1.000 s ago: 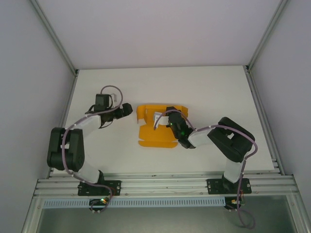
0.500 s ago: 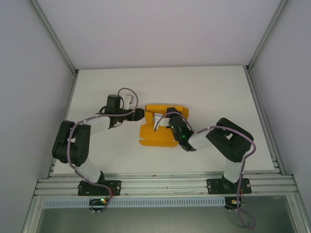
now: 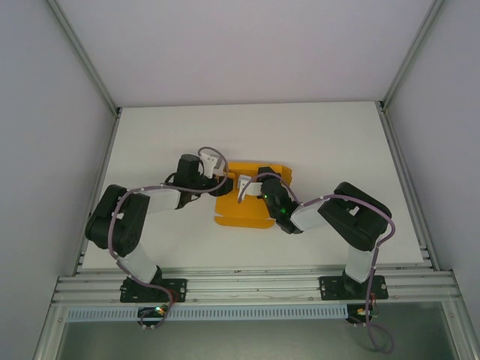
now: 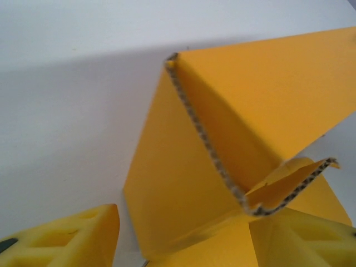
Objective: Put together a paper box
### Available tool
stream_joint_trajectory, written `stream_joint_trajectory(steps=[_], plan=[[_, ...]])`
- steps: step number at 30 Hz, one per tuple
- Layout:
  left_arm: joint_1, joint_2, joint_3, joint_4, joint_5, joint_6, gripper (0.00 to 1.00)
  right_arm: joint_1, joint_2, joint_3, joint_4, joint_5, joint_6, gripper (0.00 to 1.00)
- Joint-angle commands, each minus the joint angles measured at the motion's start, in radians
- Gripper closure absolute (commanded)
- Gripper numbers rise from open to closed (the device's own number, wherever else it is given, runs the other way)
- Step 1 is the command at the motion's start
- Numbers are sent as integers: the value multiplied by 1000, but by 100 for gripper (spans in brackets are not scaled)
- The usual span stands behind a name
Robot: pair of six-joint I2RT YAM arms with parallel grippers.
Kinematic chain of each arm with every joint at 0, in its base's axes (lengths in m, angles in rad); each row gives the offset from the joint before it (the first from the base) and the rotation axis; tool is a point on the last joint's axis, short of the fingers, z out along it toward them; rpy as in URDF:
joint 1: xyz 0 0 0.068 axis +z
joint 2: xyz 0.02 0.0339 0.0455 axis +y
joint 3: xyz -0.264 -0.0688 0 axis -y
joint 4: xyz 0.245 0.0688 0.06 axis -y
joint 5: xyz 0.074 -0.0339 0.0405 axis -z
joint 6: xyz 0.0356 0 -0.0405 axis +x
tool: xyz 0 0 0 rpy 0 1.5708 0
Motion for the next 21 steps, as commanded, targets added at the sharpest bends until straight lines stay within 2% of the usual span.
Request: stream_joint_trajectory(steps=[1, 4, 7, 12, 15, 17, 21], plan=[[-8, 37, 2, 91, -34, 17, 45, 10, -26, 3, -55, 7, 35, 100], [-22, 60, -2, 152, -72, 5, 56, 15, -34, 1, -70, 6, 44, 100], [-48, 73, -4, 196, -172, 5, 70, 22, -38, 0, -92, 5, 57, 100], [-70, 109, 29, 197, -288, -7, 73, 34, -49, 2, -158, 4, 94, 100], [-72, 138, 45, 203, -330, -32, 65, 41, -61, 3, -211, -6, 126, 100], [-76, 155, 48, 230, -350, -51, 71, 42, -68, 9, -264, -15, 152, 100], [-86, 182, 71, 257, -337, -54, 73, 42, -73, 16, -337, -34, 177, 100]])
